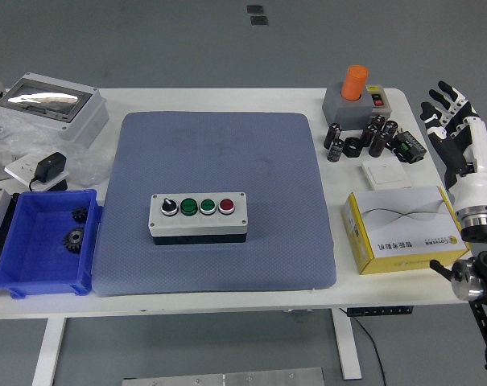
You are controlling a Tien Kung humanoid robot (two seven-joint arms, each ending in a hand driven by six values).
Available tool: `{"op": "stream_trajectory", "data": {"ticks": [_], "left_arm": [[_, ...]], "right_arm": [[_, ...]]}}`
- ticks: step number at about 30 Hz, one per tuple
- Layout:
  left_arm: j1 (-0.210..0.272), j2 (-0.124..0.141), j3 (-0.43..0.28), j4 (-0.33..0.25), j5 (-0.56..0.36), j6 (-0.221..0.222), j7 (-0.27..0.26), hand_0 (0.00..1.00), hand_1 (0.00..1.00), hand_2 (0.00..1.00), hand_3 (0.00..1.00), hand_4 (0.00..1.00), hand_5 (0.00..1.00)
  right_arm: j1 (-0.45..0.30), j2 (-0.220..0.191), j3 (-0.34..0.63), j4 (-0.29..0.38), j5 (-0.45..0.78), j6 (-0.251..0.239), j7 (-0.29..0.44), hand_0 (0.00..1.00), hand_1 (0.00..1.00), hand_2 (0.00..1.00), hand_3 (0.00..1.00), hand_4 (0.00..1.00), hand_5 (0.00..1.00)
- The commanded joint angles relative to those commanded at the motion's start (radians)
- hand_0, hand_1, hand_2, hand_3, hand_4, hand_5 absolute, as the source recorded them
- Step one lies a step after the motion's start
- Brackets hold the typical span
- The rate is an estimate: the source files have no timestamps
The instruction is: Pick up the button,place it on the desk,press the button,press the button
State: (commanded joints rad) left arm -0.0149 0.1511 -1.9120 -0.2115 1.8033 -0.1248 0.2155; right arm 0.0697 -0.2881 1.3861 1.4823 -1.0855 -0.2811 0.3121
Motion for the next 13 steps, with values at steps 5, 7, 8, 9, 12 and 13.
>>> {"op": "stream_trajectory", "data": {"ticks": [5,7,8,9,12,13], "left_arm": [[-0.003,0.004,-0.001,-0.001,0.007,-0.001,0.003,0.681,0.657,0.637,0.746,0.647,0.674],[-0.001,0.007,-0.001,-0.002,0.009,-0.001,0.005,0.681,0.657,0.637,0.746,0.647,0.674],[0.001,0.009,-0.001,-0.003,0.01,-0.002,0.007,0.681,0.657,0.637,0.746,0.647,0.674],[0.003,0.009,-0.001,-0.003,0.011,-0.002,0.008,0.681,0.657,0.637,0.746,0.647,0.674],[0.008,0.011,-0.003,-0.003,0.015,-0.003,0.007,0.681,0.657,0.637,0.746,0.647,0.673],[0.009,0.01,-0.004,-0.003,0.015,-0.003,0.005,0.681,0.657,0.637,0.746,0.647,0.673]], "right_arm": [[0.021,-0.012,-0.025,-0.007,0.007,0.014,0.001,0.785,0.809,0.861,0.892,0.718,0.446],[0.03,-0.017,-0.032,-0.007,0.008,0.017,0.002,0.785,0.809,0.861,0.892,0.718,0.446],[0.034,-0.02,-0.036,-0.007,0.009,0.019,0.002,0.785,0.809,0.861,0.892,0.718,0.446],[0.036,-0.021,-0.04,-0.007,0.009,0.02,0.002,0.785,0.809,0.861,0.892,0.718,0.446],[0.037,-0.023,-0.05,-0.008,0.009,0.023,0.003,0.847,0.833,0.874,0.896,0.72,0.448],[0.035,-0.022,-0.052,-0.008,0.009,0.023,0.003,0.847,0.833,0.874,0.896,0.72,0.448]]}}
